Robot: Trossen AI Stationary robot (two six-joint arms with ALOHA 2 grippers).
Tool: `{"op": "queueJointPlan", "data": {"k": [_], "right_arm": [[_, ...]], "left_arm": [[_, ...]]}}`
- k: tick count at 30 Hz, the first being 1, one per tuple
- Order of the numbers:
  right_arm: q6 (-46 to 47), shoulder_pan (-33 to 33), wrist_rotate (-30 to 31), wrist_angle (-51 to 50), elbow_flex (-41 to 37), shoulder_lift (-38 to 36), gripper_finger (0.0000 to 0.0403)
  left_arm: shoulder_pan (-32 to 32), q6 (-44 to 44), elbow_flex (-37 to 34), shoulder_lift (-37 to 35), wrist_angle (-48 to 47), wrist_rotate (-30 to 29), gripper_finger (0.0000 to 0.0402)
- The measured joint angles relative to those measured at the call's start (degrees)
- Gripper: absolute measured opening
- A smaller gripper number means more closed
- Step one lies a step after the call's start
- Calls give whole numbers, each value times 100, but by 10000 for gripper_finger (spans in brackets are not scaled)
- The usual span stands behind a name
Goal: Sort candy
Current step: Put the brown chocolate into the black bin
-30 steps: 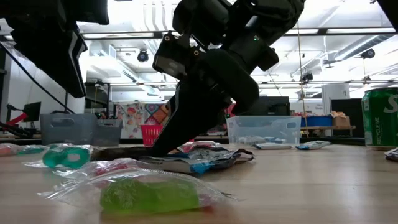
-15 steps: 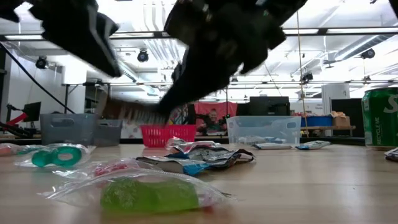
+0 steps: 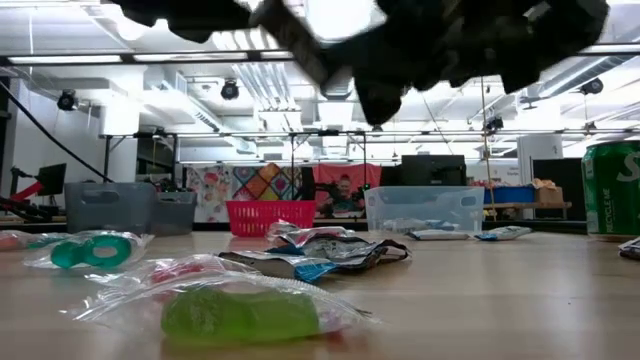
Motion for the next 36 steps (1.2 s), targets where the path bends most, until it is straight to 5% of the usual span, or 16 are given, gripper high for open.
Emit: {"op": "queueJointPlan", "data": {"k": [6,12,20,26,31,36], "right_arm": [[391,3,-460,1881,-336,38,12],[624,19,-587,2021,-50,38,12],[844,42,-703,1829,84,40,12],[799,56,-722,1611,84,40,12],[734,44,-676,1581,86,40,12],[701,42,-650,1542,84,40,12]], "left_arm": [[228,124,-840,-265,2277,-171,59],[262,324,-985,-9,3247,-170,83],[298,847,-462,629,3593,-152,158],[303,1020,-200,904,3559,968,185],[296,941,-135,872,3543,714,175],[300,969,-137,849,3552,407,116]]}}
